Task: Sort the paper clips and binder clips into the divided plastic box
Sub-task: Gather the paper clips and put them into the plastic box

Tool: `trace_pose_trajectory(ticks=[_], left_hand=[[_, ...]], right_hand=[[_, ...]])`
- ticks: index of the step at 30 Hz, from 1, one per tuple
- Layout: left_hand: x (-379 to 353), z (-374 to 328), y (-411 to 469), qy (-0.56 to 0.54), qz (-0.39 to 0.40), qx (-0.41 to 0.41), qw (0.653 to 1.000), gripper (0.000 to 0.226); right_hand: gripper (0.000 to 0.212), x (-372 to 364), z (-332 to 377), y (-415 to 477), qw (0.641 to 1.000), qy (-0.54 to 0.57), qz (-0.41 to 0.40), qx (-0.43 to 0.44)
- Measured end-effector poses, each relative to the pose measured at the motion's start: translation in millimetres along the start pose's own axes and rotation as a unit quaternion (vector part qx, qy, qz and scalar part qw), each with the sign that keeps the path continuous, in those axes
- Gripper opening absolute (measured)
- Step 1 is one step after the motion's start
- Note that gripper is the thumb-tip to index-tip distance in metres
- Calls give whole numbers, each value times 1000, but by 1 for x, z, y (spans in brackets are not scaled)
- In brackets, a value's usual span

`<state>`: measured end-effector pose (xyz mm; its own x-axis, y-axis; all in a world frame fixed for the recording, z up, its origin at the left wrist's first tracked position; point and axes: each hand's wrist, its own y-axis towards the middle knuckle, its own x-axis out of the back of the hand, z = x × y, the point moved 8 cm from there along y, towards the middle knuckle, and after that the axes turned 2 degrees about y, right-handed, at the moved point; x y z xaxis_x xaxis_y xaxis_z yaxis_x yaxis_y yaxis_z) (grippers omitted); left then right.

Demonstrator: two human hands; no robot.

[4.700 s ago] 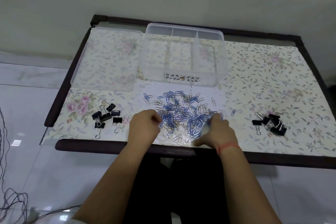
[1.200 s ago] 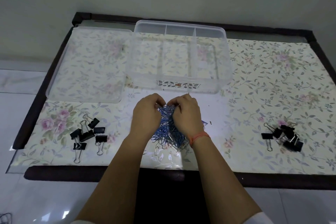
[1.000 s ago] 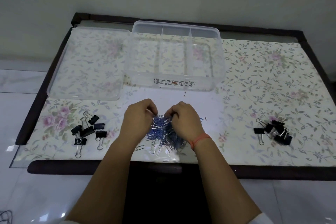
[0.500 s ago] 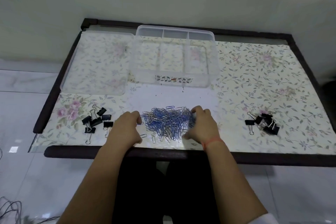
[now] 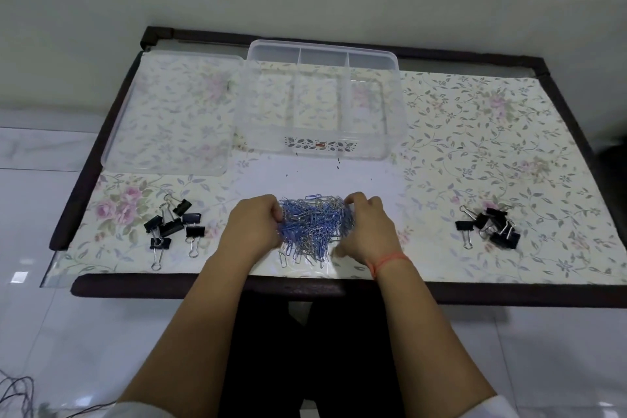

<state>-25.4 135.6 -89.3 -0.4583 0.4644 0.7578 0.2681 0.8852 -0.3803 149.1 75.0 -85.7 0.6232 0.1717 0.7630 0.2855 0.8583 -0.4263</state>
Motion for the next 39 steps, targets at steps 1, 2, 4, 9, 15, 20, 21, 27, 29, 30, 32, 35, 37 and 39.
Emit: trace_pose_trajectory(ticks=[1, 2, 4, 9, 15, 20, 21, 27, 29, 30, 32, 35, 37, 39], left_hand=[[-2, -5, 1, -10, -1, -3, 1000, 30], [-4, -9, 2, -11, -3, -7, 1000, 31], [-2, -13, 1, -7, -18, -15, 1000, 36], [12, -7, -11, 96, -16, -11, 995, 61], [-12, -19, -8, 152, 44, -31, 987, 97], [-11, -32, -2, 53, -2, -58, 997, 64], [-9, -33, -2, 32, -15, -60, 998, 57], [6, -37, -8, -87, -90, -53, 991, 39], [10, -41, -12, -121, -102, -56, 986, 34], [12, -42, -14, -131, -107, -57, 984, 33], [15, -44, -17, -138, -115, -58, 982, 35], [18, -46, -20, -141, -110, -57, 982, 38], [17, -46, -22, -141, -101, -53, 983, 41], [15, -46, -22, -143, -84, -52, 985, 44]], right_hand=[[74, -2, 3, 1, 1000, 7, -1, 7], [74, -3, 5, 1, 1000, 15, -3, 12], [77, -2, 4, 1, 1000, 23, -3, 10], [92, 6, -3, 0, 999, -41, 12, -3], [76, -7, 21, 4, 997, -55, 24, 45], [53, -8, 31, 5, 998, -2, -12, 68], [51, -7, 32, 5, 997, 6, -22, 71], [51, -4, 38, 4, 995, 26, -49, 86], [45, -3, 41, 3, 993, 39, -58, 93], [40, -1, 43, 2, 992, 46, -62, 96], [35, 2, 45, 0, 991, 54, -71, 102], [33, 7, 45, -3, 989, 56, -85, 108], [32, 7, 46, -5, 989, 59, -81, 106], [31, 6, 46, -5, 991, 54, -71, 104]])
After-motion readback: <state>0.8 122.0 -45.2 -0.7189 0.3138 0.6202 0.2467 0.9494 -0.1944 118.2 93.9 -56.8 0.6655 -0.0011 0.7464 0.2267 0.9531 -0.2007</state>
